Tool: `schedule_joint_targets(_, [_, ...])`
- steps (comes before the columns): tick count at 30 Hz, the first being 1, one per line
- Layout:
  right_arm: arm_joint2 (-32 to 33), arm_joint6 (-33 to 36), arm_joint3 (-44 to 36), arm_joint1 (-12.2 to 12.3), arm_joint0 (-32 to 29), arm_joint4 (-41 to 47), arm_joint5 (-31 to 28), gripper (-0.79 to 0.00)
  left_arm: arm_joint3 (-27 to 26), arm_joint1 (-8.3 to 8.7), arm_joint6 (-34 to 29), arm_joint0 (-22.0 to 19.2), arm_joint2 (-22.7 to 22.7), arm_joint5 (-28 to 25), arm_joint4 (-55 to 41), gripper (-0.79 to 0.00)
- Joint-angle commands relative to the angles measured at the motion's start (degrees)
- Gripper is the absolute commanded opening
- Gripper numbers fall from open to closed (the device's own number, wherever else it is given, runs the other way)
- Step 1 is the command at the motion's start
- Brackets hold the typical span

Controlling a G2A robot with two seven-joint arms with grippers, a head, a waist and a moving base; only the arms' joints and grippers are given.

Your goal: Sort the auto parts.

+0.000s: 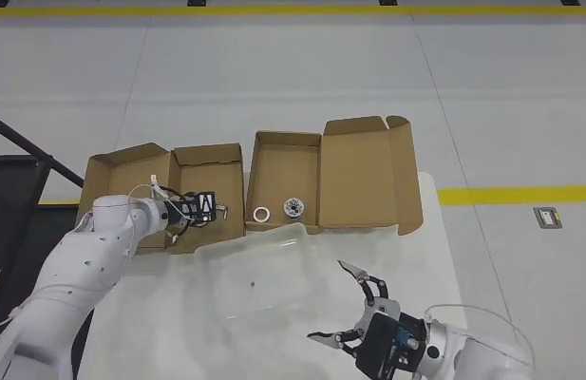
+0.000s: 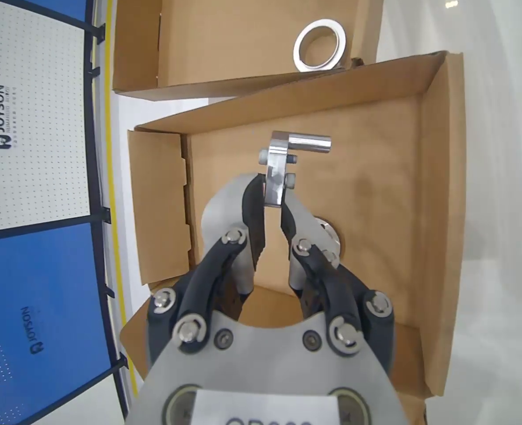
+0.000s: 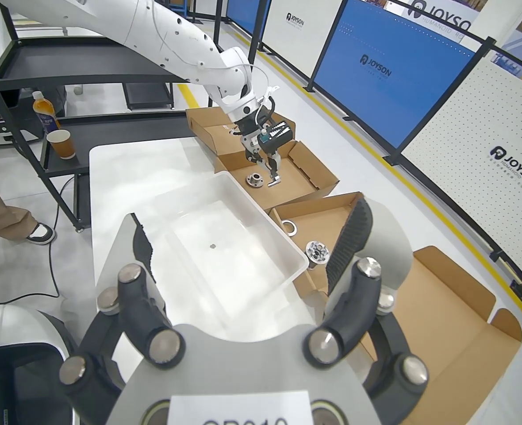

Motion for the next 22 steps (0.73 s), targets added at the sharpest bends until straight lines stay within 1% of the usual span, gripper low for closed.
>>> schedule_joint_targets(1, [0.6,-0.1,-0.3,0.1,0.0,0.2,-0.3,0.0,2.5,-1.02,1.3,-1.0,0.6,0.3,-0.2,-0.169])
schedule_joint_targets(4, [0.6,0.6,-0.4,0.2,1.1,0.6,-1.3,0.0,5.6,-2.08,3.1,-2.4,0.8,0.5,-1.0,-0.148])
schedule_joint_targets(6, [0.0,1.5,-0.2,0.2,2.6,1.2,-1.9,0.0,7.3,-2.37,4.7,-3.2,0.4,1.2,-1.6,-0.139])
schedule_joint_targets(8, [-1.1,2.7,0.3,0.2,4.6,2.0,-2.4,0.0,8.8,-2.28,7.4,-4.0,-0.4,1.7,-2.7,-0.111])
schedule_joint_targets(10, [-2.5,4.5,1.0,0.0,7.1,2.9,-2.6,0.0,10.0,-1.8,10.3,-4.3,-1.6,2.6,-3.7,-0.083])
schedule_joint_targets(11, [-3.5,5.4,1.4,-0.1,8.6,3.5,-2.8,0.0,10.4,-1.45,12.2,-4.4,-2.3,2.9,-4.6,-0.074])
schedule_joint_targets(14, [-3.5,5.4,1.4,-0.1,8.6,3.5,-2.8,0.0,10.9,-0.03,17.7,-3.9,-4.7,4.2,-6.7,-0.031])
schedule_joint_targets(17, [-3.5,5.4,1.4,-0.1,8.6,3.5,-2.8,0.0,10.3,1.62,23.5,-2.5,-7.3,4.0,-9.5,-0.025])
schedule_joint_targets(18, [-3.5,5.4,1.4,-0.1,8.6,3.5,-2.8,0.0,9.5,2.25,25.8,-2.0,-8.0,4.4,-9.8,-0.009])
schedule_joint_targets(19, [-3.5,5.4,1.4,-0.1,8.6,3.5,-2.8,0.0,8.9,3.02,27.6,-1.4,-8.8,5.8,-9.5,0.0])
schedule_joint_targets(22, [-3.5,5.4,1.4,-0.1,8.6,3.5,-2.8,0.0,6.0,5.39,33.4,0.7,-11.8,8.7,-10.3,0.0])
